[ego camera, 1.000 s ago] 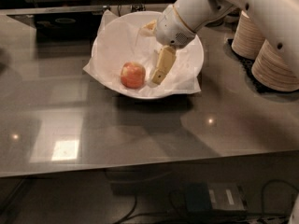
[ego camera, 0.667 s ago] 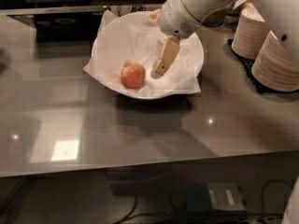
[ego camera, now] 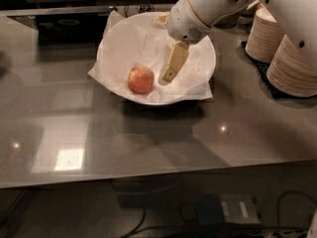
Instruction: Pick apple from white bowl
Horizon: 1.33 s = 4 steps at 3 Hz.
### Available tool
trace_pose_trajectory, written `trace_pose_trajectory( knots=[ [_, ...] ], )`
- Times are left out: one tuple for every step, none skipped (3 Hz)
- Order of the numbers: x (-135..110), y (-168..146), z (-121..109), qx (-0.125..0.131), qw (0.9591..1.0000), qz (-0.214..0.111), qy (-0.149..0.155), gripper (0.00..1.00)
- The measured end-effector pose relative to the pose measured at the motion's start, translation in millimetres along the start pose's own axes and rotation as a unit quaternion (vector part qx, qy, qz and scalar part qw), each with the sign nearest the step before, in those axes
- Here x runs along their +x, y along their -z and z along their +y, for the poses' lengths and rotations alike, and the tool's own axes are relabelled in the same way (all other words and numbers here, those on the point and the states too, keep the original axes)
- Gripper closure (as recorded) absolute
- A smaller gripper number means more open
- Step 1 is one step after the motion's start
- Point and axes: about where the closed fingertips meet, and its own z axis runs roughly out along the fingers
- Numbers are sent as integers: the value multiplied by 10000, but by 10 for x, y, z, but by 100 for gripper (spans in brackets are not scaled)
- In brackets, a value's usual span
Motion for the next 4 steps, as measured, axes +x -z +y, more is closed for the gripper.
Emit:
trace_pose_trajectory(
  knots=[
    [0,-1,0,0,10000,0,0,0],
    [0,-1,0,0,10000,0,0,10],
    [0,-1,0,0,10000,0,0,29],
    [0,-1,0,0,10000,0,0,52]
  ],
)
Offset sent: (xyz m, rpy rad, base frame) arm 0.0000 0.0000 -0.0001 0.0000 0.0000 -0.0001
